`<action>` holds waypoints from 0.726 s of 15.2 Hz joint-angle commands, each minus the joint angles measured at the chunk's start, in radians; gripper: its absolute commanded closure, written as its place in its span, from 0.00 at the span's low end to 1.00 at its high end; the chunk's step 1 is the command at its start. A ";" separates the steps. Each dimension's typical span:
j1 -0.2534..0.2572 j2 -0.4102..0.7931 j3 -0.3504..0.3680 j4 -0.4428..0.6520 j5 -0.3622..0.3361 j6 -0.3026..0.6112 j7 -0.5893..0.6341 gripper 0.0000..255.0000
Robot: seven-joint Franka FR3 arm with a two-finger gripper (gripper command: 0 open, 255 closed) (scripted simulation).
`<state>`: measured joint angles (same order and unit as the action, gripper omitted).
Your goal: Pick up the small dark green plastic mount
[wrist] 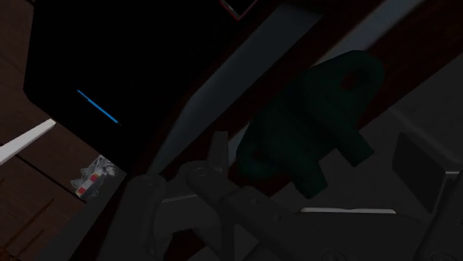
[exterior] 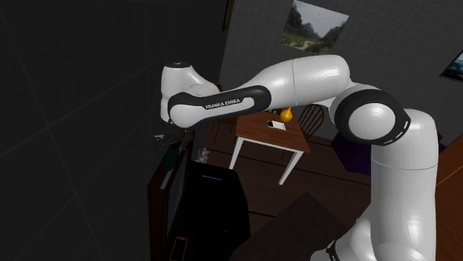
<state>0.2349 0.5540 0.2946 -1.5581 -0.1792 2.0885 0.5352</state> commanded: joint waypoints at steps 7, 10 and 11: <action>0.000 0.025 -0.003 -0.007 -0.002 0.031 0.001 1.00; -0.001 0.026 -0.003 -0.009 -0.002 0.033 0.000 1.00; 0.001 0.022 -0.002 -0.014 -0.002 0.034 0.004 1.00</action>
<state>0.2335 0.5711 0.2915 -1.5666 -0.1821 2.1242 0.5375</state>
